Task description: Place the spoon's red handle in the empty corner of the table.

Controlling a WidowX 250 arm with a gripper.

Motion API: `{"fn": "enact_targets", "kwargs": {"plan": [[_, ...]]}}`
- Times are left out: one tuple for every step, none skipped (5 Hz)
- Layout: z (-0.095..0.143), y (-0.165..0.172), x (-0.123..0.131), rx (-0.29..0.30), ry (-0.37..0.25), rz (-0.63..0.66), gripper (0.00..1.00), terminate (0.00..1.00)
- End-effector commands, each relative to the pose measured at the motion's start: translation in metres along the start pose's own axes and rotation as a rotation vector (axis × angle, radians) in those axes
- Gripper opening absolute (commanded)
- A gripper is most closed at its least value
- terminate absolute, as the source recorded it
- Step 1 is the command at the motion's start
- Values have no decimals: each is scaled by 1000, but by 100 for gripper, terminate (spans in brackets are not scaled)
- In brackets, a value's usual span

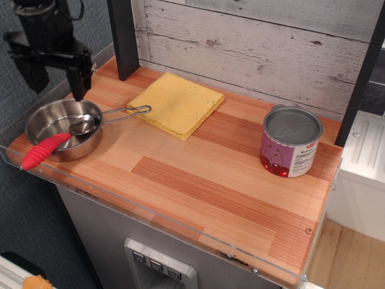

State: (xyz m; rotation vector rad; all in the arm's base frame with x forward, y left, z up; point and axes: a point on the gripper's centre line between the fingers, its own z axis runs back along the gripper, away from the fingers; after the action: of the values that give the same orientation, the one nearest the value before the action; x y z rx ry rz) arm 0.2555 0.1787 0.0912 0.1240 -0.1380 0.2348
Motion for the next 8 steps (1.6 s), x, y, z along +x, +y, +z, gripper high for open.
{"fn": "enact_targets", "kwargs": {"plan": [[-17,6,-1,-22,-19,8,100,0],[-28,7,-4,-18,-10,11,100,0],[-36,6,-9,-20,15,14,100,0],[-44,7,-11,-8,30,17,100,0],[-48,7,-10,-2,35,23,100,0],[-52,7,-11,3,45,24,100,0],[-56,8,-13,7,54,26,100,0],[-58,7,-14,11,59,26,100,0]]}}
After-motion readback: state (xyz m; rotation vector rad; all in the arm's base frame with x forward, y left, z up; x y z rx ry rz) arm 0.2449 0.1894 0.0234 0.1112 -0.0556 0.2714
